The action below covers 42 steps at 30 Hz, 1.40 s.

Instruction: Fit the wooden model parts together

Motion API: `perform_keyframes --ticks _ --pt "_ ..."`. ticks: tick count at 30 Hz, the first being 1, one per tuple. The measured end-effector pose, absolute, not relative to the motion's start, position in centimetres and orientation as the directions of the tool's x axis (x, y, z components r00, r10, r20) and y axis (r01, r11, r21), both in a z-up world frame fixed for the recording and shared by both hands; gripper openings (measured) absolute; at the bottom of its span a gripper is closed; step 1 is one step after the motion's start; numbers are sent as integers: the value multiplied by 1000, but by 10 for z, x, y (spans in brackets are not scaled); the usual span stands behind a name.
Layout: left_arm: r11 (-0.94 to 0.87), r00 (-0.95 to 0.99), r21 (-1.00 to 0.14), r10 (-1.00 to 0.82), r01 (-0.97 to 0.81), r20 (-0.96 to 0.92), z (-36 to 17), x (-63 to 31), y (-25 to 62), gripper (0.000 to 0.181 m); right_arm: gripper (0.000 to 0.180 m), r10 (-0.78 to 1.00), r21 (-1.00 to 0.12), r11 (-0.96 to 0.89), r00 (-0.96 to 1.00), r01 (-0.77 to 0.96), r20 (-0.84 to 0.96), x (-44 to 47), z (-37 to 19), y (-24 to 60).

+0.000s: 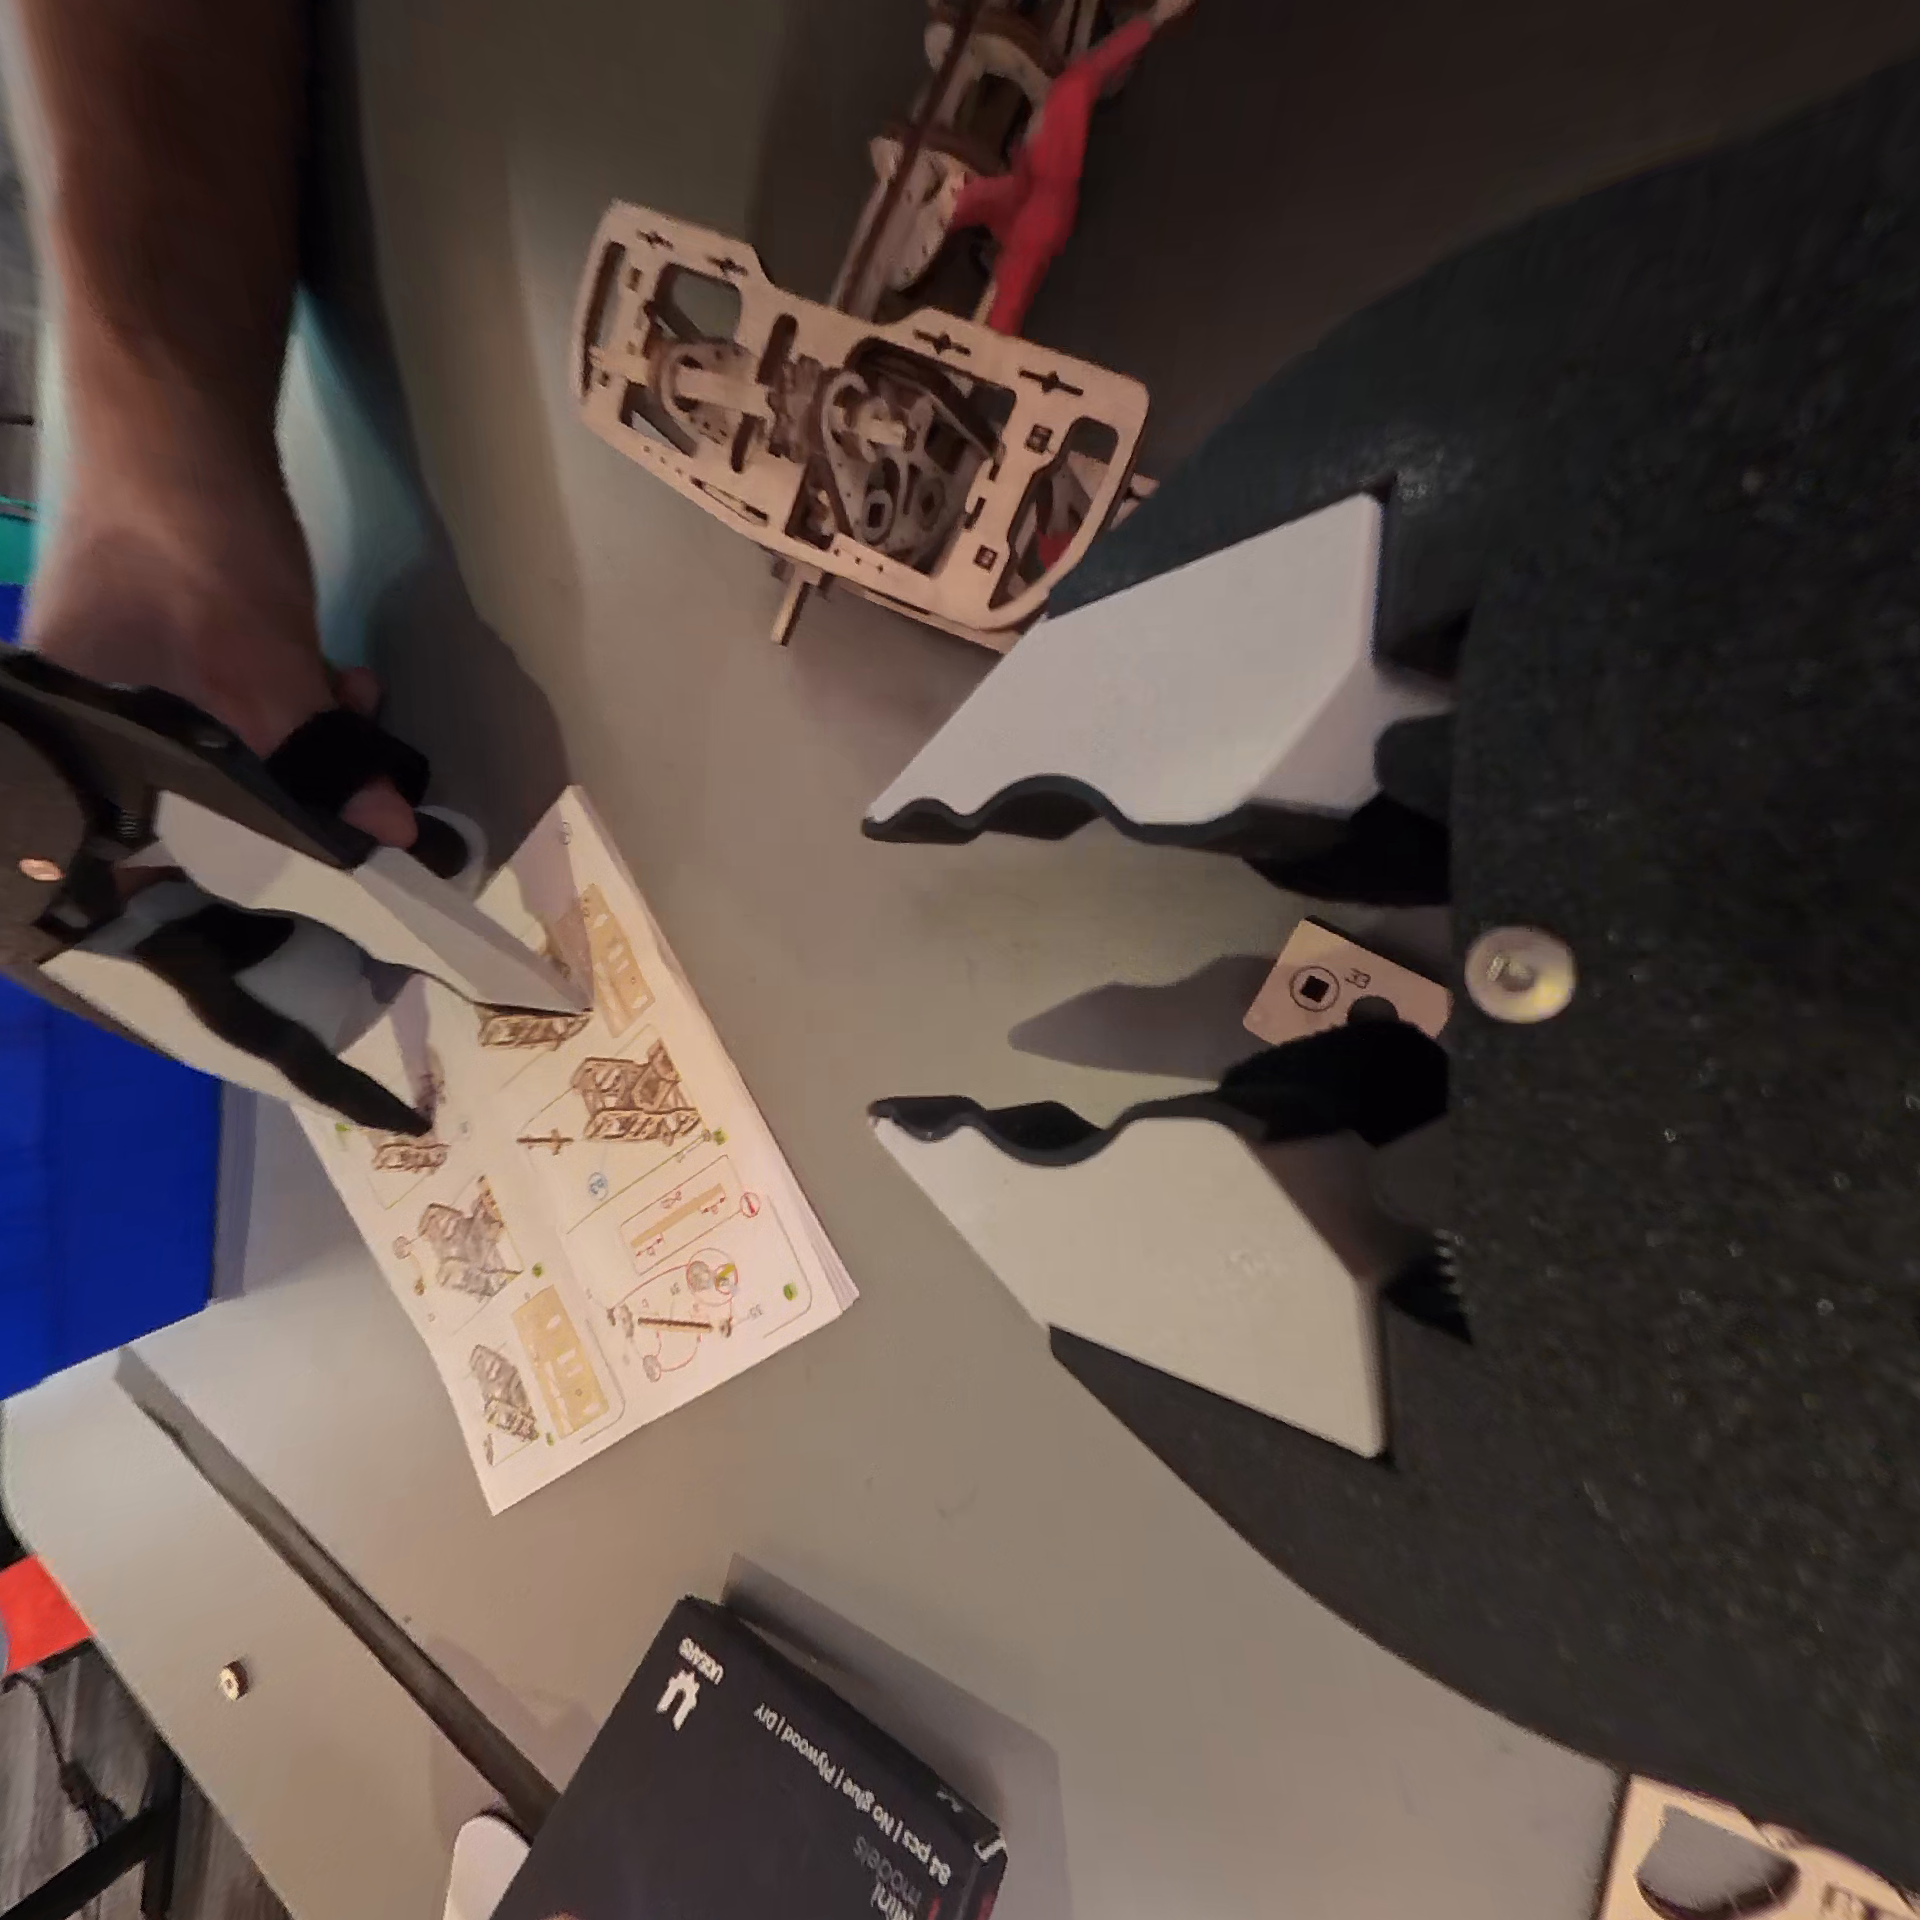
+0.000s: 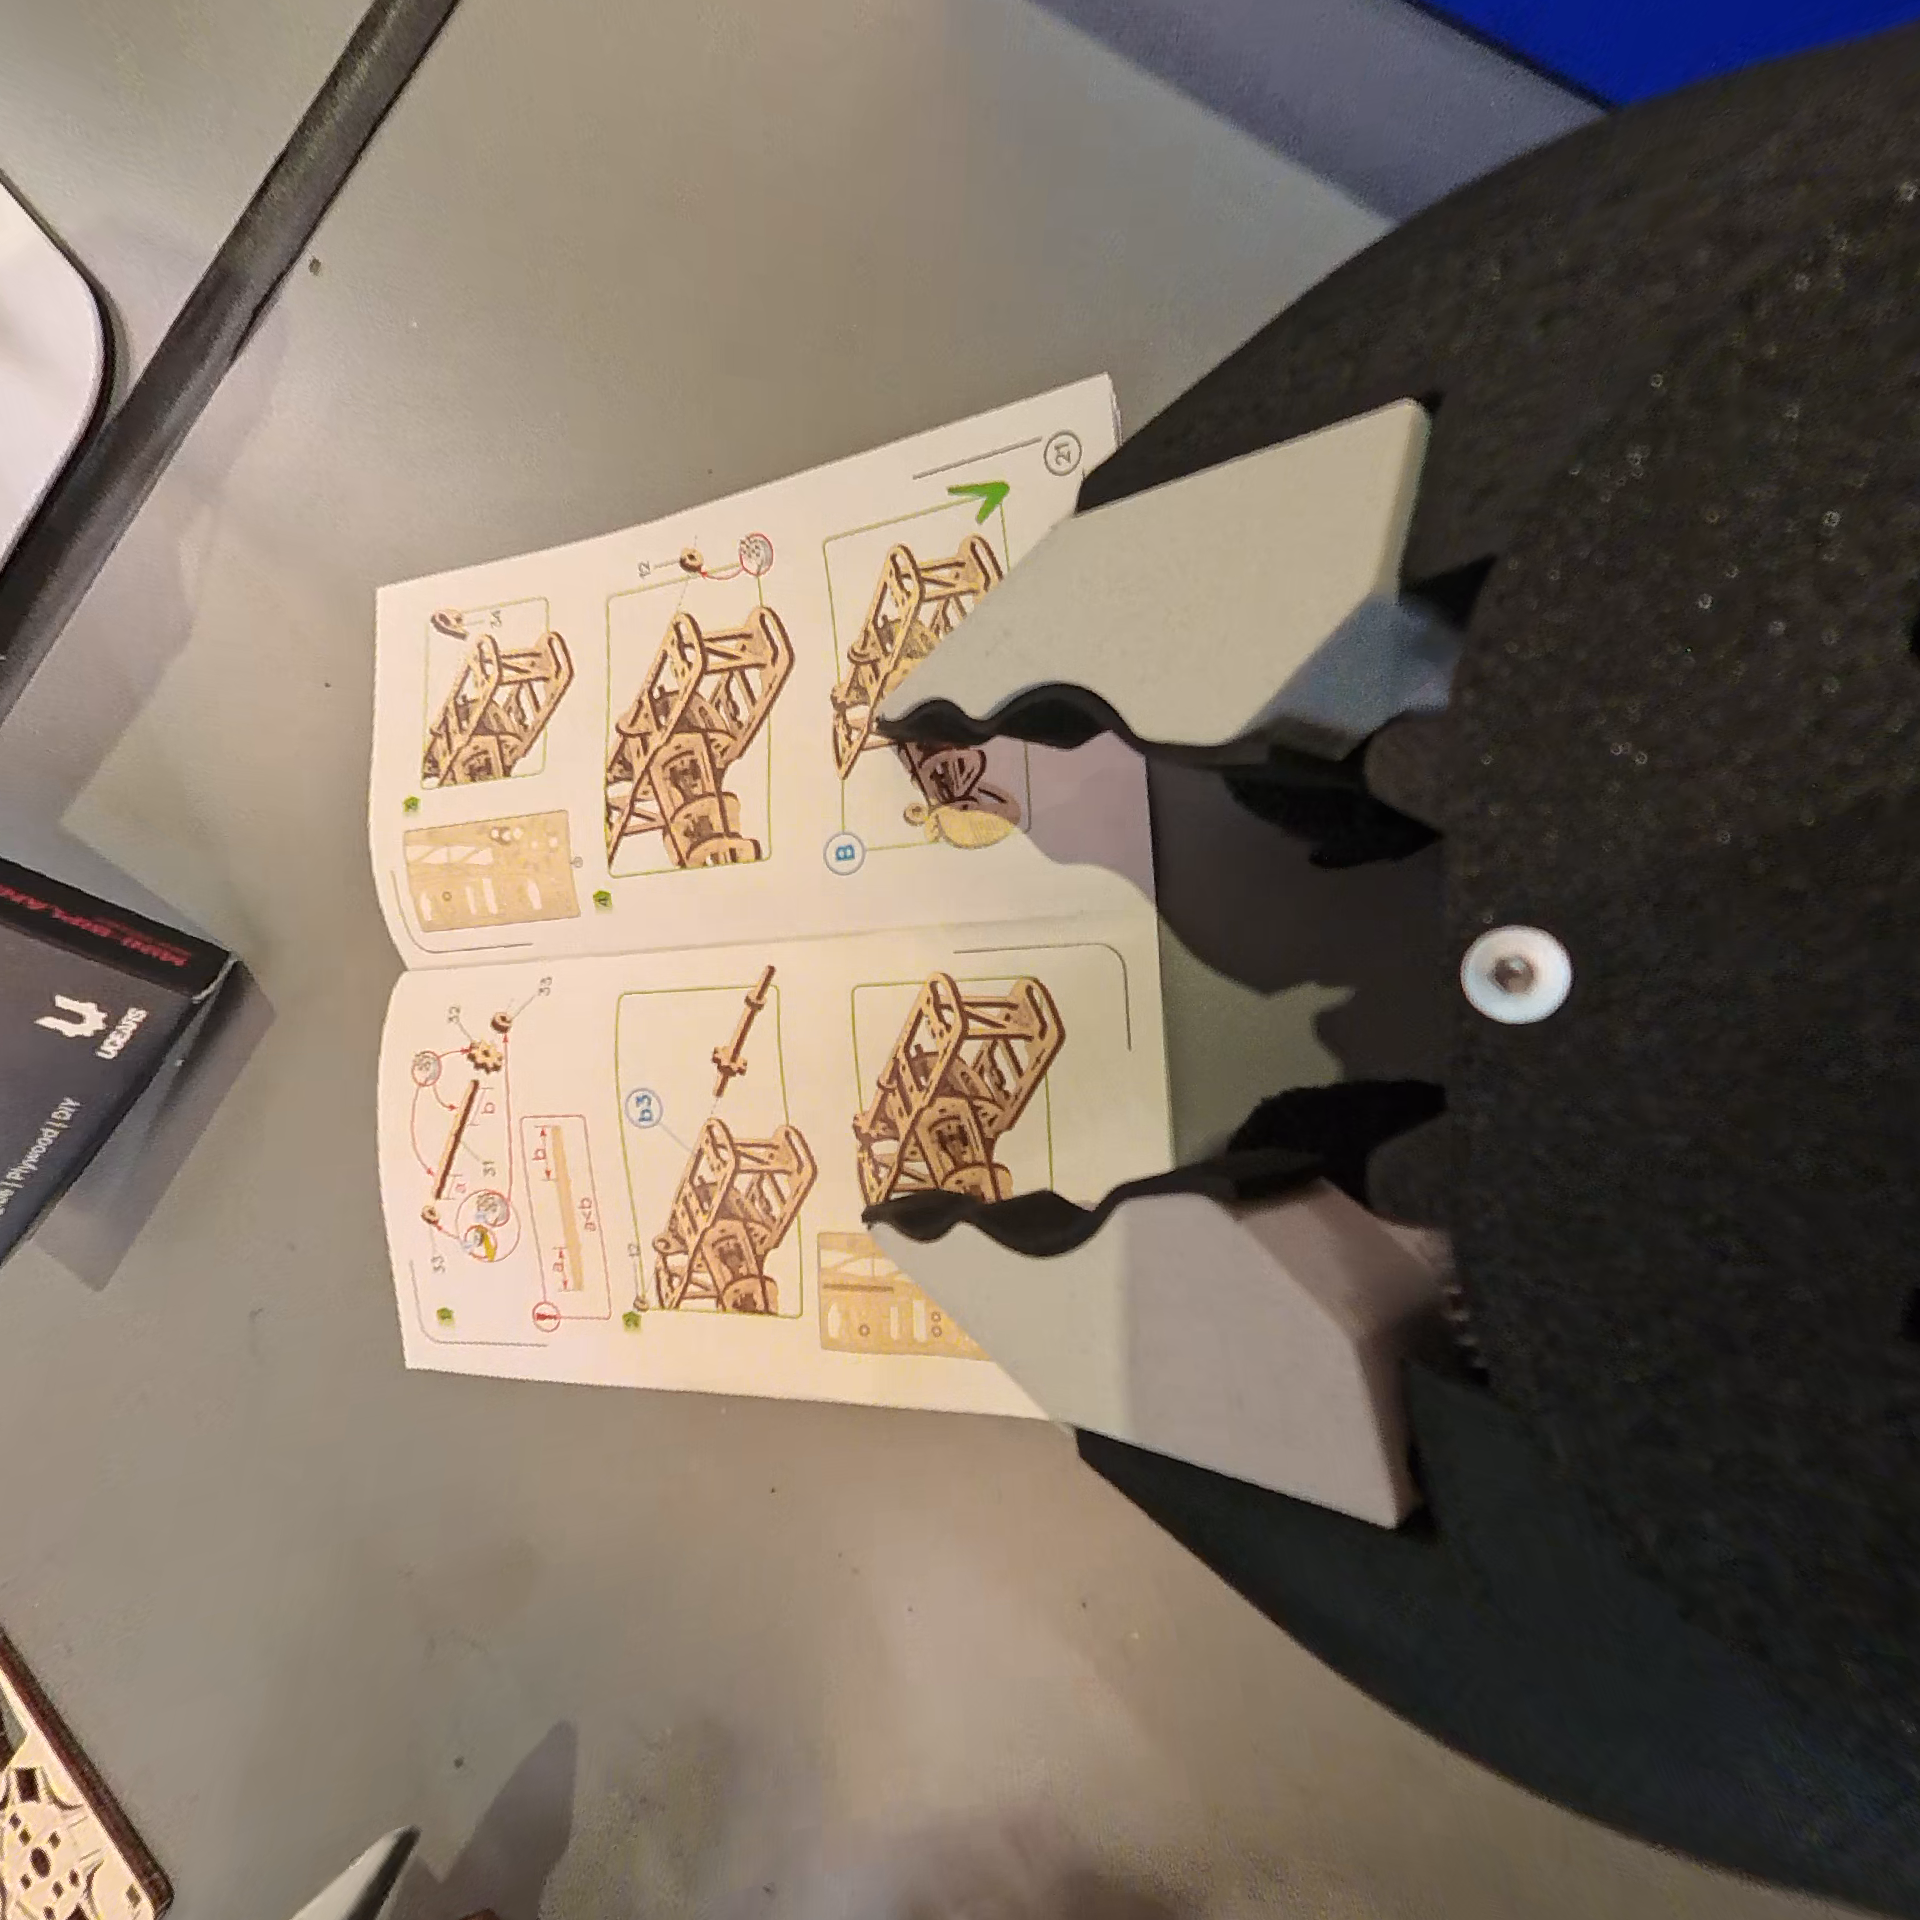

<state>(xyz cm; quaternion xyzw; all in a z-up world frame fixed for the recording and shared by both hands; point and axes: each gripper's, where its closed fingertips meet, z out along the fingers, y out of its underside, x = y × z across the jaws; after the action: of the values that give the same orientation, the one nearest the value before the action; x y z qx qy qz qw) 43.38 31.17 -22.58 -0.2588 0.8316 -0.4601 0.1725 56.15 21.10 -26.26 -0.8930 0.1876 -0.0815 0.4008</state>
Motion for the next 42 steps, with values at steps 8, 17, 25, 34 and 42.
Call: perform_keyframes --ticks 8,17,25,34,42 --pt "400 -738 -883 -668 -245 -98 -195 453 325 35 86 -401 -747 -607 916 -270 -5 561 -262 211" --pt "578 -858 -741 -513 -342 -4 -155 361 276 37 60 -268 -896 -438 962 -71 54 510 -166 213" --pt "650 -854 -681 -515 -338 -68 -187 345 262 31 21 39 -934 -340 991 -107 -127 383 -178 218" --pt "688 -866 -664 -485 -293 -120 -200 356 238 24 11 -27 -894 -361 961 -266 -275 372 -203 224" --pt "757 -898 -580 -430 -302 -93 -214 360 231 17 1 20 -881 -375 948 -287 -317 367 -209 225"
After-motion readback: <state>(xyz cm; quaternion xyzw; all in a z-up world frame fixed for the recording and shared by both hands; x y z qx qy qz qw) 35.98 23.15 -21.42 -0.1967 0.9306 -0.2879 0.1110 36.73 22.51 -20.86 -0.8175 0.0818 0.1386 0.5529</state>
